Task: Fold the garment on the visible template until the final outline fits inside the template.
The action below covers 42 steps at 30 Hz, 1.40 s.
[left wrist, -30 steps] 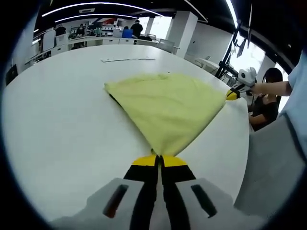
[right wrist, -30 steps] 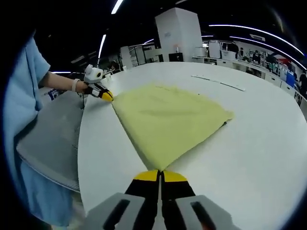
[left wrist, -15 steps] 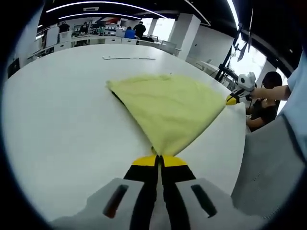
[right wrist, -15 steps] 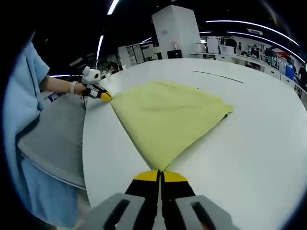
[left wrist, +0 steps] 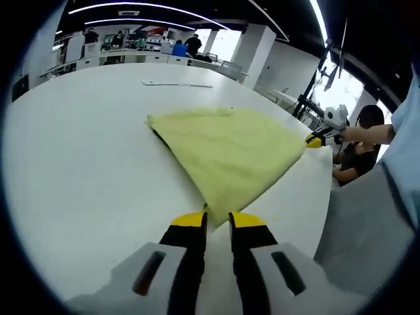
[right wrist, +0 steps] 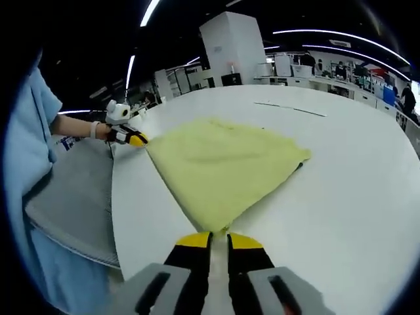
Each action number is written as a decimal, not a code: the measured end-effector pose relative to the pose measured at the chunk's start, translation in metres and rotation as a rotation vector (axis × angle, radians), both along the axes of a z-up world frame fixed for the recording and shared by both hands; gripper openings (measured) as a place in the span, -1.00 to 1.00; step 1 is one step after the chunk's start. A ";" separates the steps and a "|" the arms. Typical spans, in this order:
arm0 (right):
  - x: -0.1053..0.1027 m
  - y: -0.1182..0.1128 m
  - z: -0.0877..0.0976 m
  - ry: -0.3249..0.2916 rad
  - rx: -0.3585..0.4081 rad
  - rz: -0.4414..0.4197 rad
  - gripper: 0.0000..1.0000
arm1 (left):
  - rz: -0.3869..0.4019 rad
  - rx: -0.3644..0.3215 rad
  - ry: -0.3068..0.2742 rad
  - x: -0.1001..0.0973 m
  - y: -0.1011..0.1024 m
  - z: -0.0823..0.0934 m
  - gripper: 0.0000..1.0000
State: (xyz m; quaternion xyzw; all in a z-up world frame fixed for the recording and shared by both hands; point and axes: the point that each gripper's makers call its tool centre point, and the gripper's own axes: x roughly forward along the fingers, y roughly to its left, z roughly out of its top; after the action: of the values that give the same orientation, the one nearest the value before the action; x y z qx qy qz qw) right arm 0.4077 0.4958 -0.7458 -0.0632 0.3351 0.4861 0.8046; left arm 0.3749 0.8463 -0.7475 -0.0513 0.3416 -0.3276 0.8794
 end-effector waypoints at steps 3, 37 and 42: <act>0.005 -0.001 0.010 -0.027 0.020 -0.020 -0.50 | -0.006 -0.001 -0.015 0.000 0.000 0.007 -0.55; 0.002 -0.016 0.031 -0.077 0.068 -0.179 0.94 | 0.022 -0.028 -0.143 -0.003 -0.011 0.048 0.98; 0.002 -0.005 0.040 -0.093 0.155 -0.266 0.87 | 0.098 -0.113 -0.188 0.008 -0.017 0.061 0.95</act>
State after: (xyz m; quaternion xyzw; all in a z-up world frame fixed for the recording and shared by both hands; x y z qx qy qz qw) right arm 0.4095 0.4904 -0.7055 0.0218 0.2644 0.3964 0.8789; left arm 0.3828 0.8290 -0.6864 -0.0866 0.2358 -0.3063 0.9182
